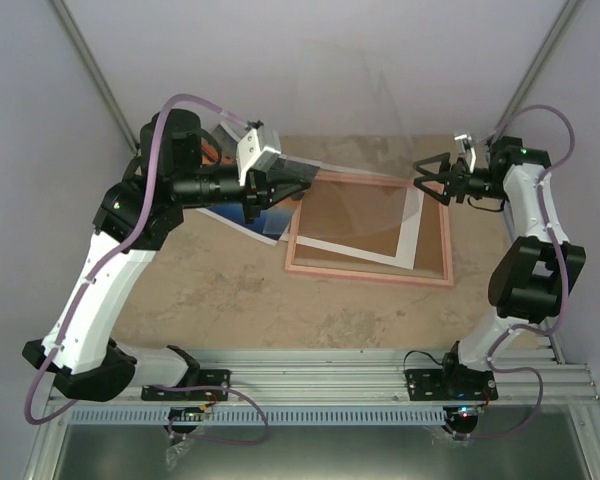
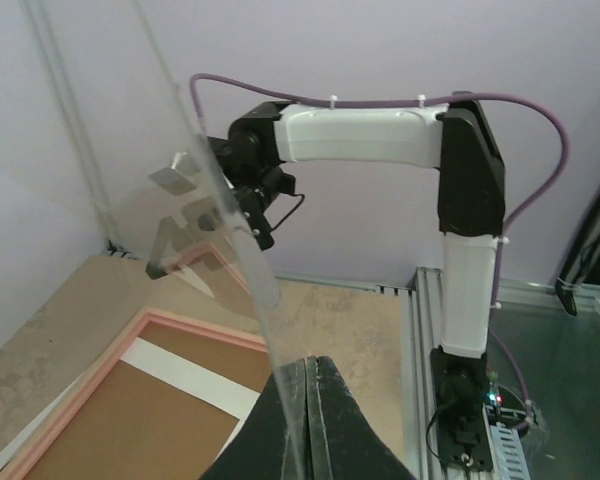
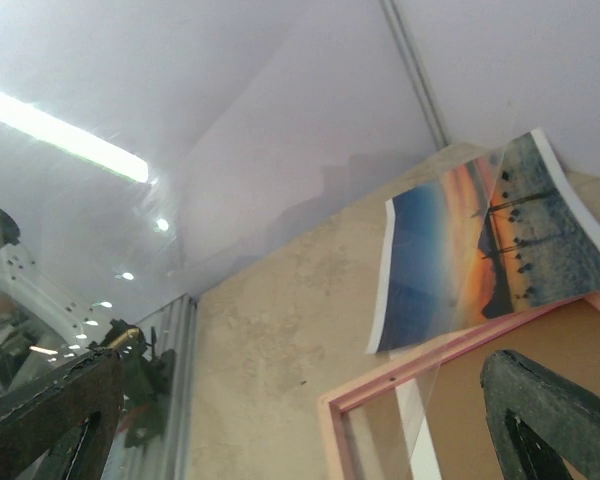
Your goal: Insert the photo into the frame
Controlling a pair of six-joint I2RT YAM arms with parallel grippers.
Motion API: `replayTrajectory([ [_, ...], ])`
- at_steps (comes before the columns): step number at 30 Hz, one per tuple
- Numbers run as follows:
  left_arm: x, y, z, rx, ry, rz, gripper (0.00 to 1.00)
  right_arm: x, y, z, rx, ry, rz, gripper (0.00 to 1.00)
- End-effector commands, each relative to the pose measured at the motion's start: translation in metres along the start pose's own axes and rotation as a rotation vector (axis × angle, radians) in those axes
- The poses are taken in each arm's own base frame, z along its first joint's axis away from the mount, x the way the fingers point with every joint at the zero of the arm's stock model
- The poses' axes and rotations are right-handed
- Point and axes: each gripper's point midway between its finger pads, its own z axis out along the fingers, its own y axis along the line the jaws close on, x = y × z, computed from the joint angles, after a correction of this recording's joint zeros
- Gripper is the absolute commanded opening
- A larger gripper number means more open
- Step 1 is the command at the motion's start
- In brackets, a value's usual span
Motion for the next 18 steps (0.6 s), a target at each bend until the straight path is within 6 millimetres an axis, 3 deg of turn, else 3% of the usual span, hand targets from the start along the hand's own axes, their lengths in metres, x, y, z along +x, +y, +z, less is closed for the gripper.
replayTrajectory([
  [1,-0.011,-0.021,-0.011,0.08,-0.032,0.088,0.0,-0.029,0.021,0.002,-0.136,-0.169,0.097,0.98],
  [6,-0.009,-0.023,-0.013,0.075,-0.025,0.096,0.0,-0.037,0.048,0.014,-0.187,-0.154,0.076,0.96],
  [12,0.011,0.0,-0.012,-0.06,0.021,0.077,0.0,-0.049,0.083,0.012,-0.199,-0.148,-0.004,0.76],
  [18,0.021,0.025,-0.016,-0.182,0.039,0.039,0.0,-0.051,0.105,0.01,-0.197,-0.15,-0.075,0.59],
])
